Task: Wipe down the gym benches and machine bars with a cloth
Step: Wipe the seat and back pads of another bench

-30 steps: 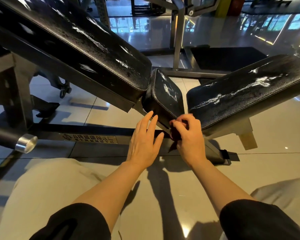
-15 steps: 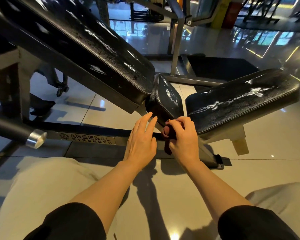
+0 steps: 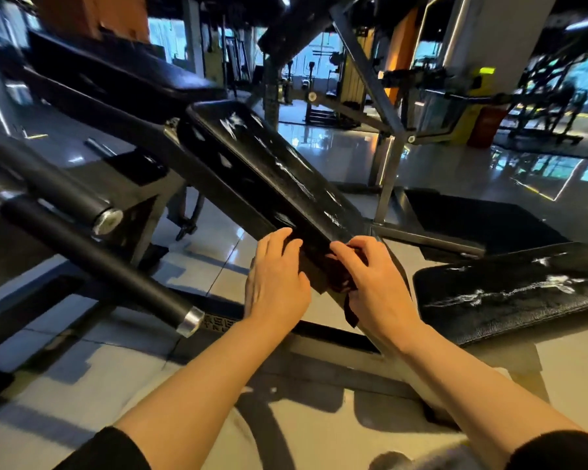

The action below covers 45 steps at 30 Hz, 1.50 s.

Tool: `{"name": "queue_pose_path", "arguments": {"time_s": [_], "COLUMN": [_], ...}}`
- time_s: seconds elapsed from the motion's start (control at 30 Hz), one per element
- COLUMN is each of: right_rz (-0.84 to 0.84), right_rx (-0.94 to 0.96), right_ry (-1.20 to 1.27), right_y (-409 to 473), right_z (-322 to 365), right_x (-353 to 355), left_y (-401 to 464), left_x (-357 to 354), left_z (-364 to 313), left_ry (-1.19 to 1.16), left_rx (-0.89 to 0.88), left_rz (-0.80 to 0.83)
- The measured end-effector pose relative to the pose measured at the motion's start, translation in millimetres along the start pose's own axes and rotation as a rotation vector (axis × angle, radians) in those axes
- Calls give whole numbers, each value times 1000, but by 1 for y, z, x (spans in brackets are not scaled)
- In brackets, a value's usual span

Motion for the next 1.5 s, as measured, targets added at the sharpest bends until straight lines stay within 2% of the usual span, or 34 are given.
{"name": "queue_pose_path", "arguments": {"time_s": [0.13,0.23,0.33,0.47,0.7,0.87,1.03,1.13,1.27,1.4,1.5], "right_rz": [-110,-97,-48,-48,-188,-37,-216,-187,-93,-198,-238], "right_rx": [86,174,136,76,-17,-11,-78,-99,-92,-132,-153], "right_ry": [-38,-125,-213,-200,-122,-220,-94,-102,-151,-96,-82], "right_y": [11,19,22,20,29,9,18,22,16,32,45], "right_z": [5,10,7,5,12,11,7,7,18,30,38], "right_x": [-3,-18,-36,-41,-34,-48,-23,-30,-46,-40,-43], "left_y": [4,8,4,-13,-7,-6,2,13,34,54,62], "left_x": [5,4,-5,-23,-29,-34,-19,3,35,57,58], "left_z": [15,23,34,51,46,33,25,26,52,79,89], "left_ry": [170,233,297,365,281,260,300,369,522,683,753], "left_rx": [-62,-107,-161,-157,-147,-156,-188,-263,-516,-727,-802], "left_rz": [156,214,275,375,297,301,297,262,189,211,218]}}
Point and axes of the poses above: each hand's wrist, its own y-axis towards the middle knuckle, its own x-axis out of the back of the hand, z = x × y, the point moved 5 cm from there along y, towards the middle knuckle
